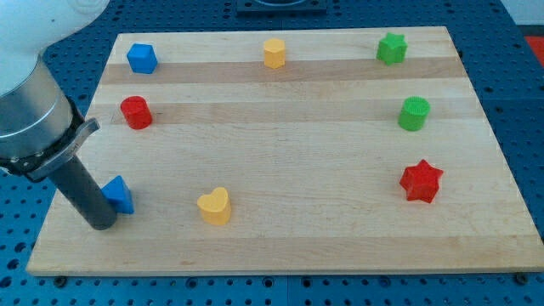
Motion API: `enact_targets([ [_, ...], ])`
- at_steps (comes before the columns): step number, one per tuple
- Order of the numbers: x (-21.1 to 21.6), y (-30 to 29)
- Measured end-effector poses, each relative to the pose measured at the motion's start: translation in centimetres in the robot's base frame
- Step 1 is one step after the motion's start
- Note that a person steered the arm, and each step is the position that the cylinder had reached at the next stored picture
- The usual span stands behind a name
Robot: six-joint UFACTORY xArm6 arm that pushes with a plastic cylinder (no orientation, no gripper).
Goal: Move the blue triangle to the center
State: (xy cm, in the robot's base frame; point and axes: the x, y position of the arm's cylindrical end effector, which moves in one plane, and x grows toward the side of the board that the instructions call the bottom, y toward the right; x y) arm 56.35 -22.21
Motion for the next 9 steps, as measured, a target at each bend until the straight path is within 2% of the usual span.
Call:
enact_targets([
  [1, -0.2, 0.9],
  [3, -4.7, 4.2],
  [4, -3.0, 3.8],
  [5, 0.4, 2.4],
  [6, -0.2, 1.4],
  [7, -5.7, 1.0],
  [9, -5.7, 0.2],
])
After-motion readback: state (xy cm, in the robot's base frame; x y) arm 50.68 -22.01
